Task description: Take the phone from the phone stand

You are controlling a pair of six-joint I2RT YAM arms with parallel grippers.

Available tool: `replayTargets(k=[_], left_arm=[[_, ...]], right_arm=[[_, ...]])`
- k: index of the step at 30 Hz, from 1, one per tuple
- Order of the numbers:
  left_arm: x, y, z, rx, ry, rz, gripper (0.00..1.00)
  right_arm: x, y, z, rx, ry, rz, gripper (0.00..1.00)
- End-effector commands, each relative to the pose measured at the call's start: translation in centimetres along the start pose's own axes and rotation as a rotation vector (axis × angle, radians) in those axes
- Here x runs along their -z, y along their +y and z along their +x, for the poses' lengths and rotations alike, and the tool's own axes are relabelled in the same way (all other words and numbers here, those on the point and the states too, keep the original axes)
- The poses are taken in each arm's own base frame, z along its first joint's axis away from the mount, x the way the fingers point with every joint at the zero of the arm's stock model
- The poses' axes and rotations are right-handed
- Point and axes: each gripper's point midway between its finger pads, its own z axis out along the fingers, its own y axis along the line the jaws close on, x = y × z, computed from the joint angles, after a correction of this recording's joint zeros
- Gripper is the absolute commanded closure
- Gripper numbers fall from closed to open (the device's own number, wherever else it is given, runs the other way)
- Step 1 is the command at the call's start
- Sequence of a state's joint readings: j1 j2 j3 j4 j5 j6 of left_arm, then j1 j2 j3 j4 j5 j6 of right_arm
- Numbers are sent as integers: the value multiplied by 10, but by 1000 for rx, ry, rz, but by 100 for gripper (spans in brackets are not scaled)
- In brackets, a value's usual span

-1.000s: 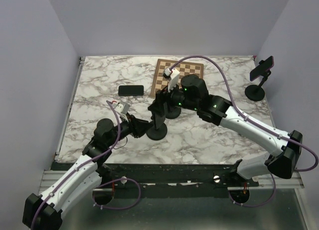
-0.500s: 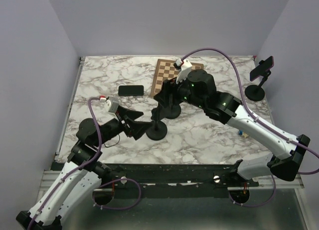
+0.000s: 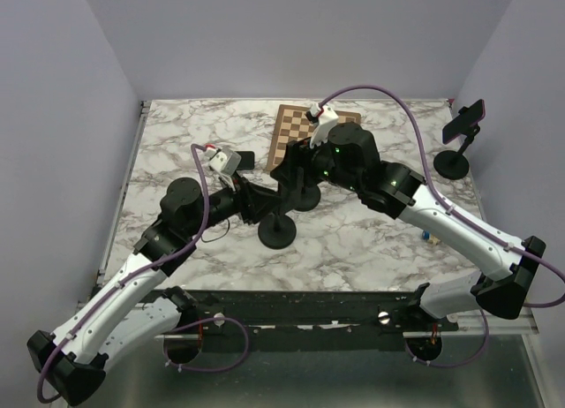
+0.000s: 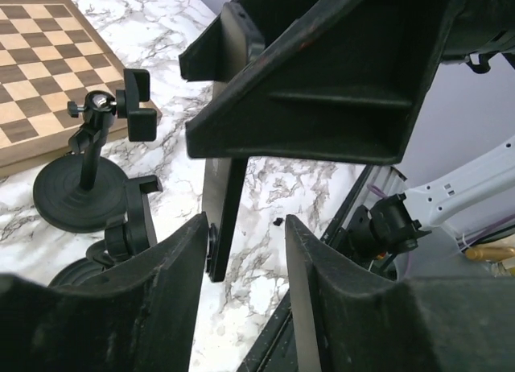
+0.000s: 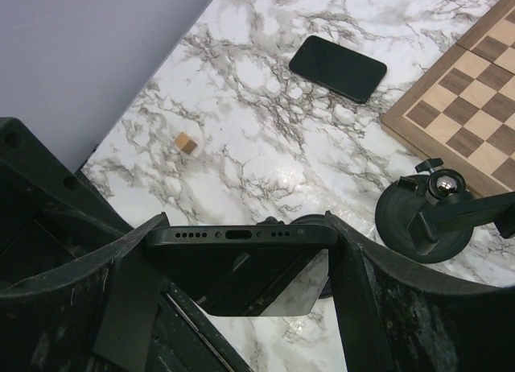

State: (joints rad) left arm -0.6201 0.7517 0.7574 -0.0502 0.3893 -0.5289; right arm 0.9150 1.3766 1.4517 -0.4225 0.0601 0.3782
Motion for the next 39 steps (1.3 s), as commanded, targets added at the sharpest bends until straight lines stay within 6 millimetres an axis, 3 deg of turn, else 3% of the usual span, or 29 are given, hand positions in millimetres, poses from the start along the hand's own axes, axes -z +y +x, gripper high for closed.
replayTargets(k=[1,9,13,16,24,34,38,39], left_arm=[[-5,-4,-10,-59,-5,-17,52],[-13,-9,-7,-64,17,-5,56],[-7,-11,-9,-70,-18,-1,45],[-6,-10,-10,-73,-26,-6,42],[-12,-6,-7,-70,7,-21,48],[-18,-2,-5,-64,42,-47,73],[-16,4,-7,-63,31,-89,100],[-15,5,-9,-62,25,-98,100]], right_arm=[[6,13,-18,-22,-40,-41,99],[9,15,-20,-47,-49,-49,99],[14,15,-27,-89,-78,-42,99],[19,23,-31,-101,-85,-78,99],[20,40,-31,-136,-66,-163,99],[21,47,-33,-160,-65,-201,99],[19,48,-29,-155,-54,-208,99],[20,48,-30,-151,-56,-210,84]])
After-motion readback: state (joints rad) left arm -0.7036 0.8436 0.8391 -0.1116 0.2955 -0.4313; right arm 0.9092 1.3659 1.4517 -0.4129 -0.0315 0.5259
